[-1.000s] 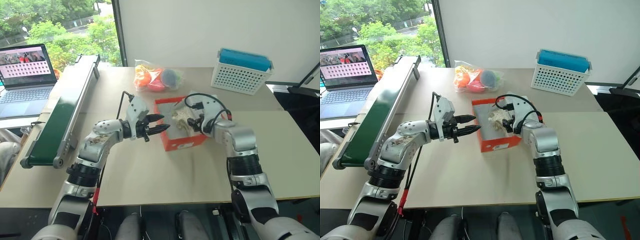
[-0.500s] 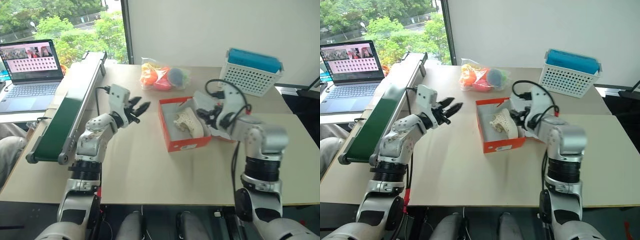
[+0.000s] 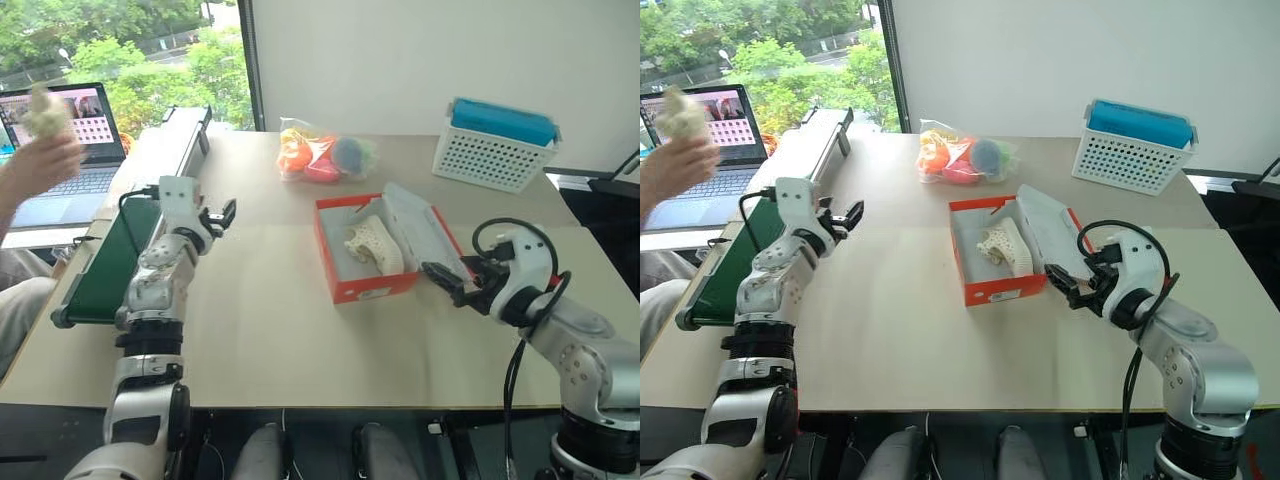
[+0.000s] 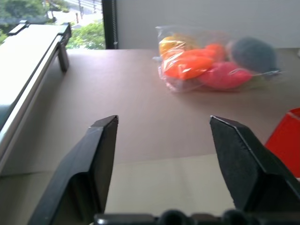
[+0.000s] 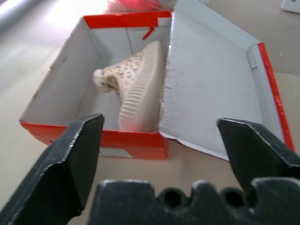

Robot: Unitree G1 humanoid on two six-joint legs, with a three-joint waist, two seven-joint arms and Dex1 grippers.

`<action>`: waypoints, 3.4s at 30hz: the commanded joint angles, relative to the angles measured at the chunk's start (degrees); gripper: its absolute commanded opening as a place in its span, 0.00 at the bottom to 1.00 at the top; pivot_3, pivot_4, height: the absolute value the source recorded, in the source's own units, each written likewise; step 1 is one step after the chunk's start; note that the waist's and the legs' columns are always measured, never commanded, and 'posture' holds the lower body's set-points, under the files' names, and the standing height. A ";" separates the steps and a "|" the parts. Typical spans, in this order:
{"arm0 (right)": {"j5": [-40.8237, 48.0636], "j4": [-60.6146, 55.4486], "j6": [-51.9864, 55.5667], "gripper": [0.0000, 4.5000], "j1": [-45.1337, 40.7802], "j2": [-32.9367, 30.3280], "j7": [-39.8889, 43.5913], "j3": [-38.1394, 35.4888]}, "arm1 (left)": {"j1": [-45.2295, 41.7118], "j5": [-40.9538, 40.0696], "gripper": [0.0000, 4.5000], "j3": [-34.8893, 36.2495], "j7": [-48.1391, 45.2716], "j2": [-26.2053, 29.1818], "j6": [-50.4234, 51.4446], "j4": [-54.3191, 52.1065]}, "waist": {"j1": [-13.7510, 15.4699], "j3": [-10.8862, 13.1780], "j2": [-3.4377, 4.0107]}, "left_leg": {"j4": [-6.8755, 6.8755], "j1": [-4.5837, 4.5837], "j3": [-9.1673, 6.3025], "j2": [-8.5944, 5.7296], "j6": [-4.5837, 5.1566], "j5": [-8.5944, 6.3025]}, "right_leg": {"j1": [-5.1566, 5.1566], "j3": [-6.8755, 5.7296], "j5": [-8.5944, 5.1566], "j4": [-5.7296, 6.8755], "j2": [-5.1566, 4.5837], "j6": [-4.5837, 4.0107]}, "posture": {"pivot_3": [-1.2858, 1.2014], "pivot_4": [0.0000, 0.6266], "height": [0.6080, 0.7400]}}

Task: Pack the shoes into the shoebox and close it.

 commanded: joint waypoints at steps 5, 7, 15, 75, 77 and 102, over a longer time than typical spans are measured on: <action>1.03 -2.16 -7.96 1.00 -1.58 -1.06 4.86 11.46 | -1.34 0.13 0.99 2.39 0.31 3.52 -3.94 3.73 | -0.01 0.00 -0.01 | 0.02 -0.01 0.00 -0.02 0.00 0.00 | 0.01 -0.02 0.00 0.00 -0.03 0.00 | 0.52 0.24 0.73; -1.04 -0.90 -10.63 1.00 -2.39 -1.46 4.69 13.95 | -1.60 0.43 0.99 2.27 0.53 4.20 -3.91 4.55 | 0.05 0.01 -0.01 | 0.03 -0.01 -0.01 -0.02 0.00 0.00 | 0.01 -0.04 0.00 -0.01 -0.04 0.00 | 0.52 0.24 0.73; -3.65 0.40 -15.96 1.00 -6.15 -3.24 6.48 18.89 | -2.10 0.39 0.99 2.71 0.56 6.63 -0.75 6.74 | 0.31 0.01 -0.03 | 0.05 -0.02 -0.01 -0.02 -0.02 0.01 | -0.01 -0.08 0.00 0.04 -0.04 0.00 | 0.52 0.24 0.73; -6.75 -3.23 -20.06 1.00 -4.60 -9.03 10.87 29.00 | -10.42 3.53 0.99 5.06 2.27 18.11 -1.94 27.11 | 0.65 0.03 -0.19 | 0.22 -0.06 0.01 -0.03 -0.03 0.01 | -0.03 -0.15 0.00 0.17 -0.05 0.00 | 0.52 0.24 0.73; -6.35 -3.52 -19.50 1.00 -4.74 -8.89 10.59 28.57 | -10.81 2.08 0.99 6.02 2.51 17.00 0.92 27.65 | 0.65 0.02 -0.21 | 0.22 -0.07 0.00 -0.03 -0.03 0.01 | -0.03 -0.17 0.00 0.18 -0.05 0.00 | 0.52 0.24 0.73; -4.51 -0.12 -17.19 1.00 -8.88 -5.85 5.44 23.81 | -13.07 -8.55 0.62 10.96 0.08 6.30 4.79 8.28 | 2.50 0.06 -0.42 | 0.43 -0.27 -0.17 -0.08 -0.03 0.01 | 0.05 -0.41 0.01 0.21 -0.15 0.00 | 0.52 0.24 0.73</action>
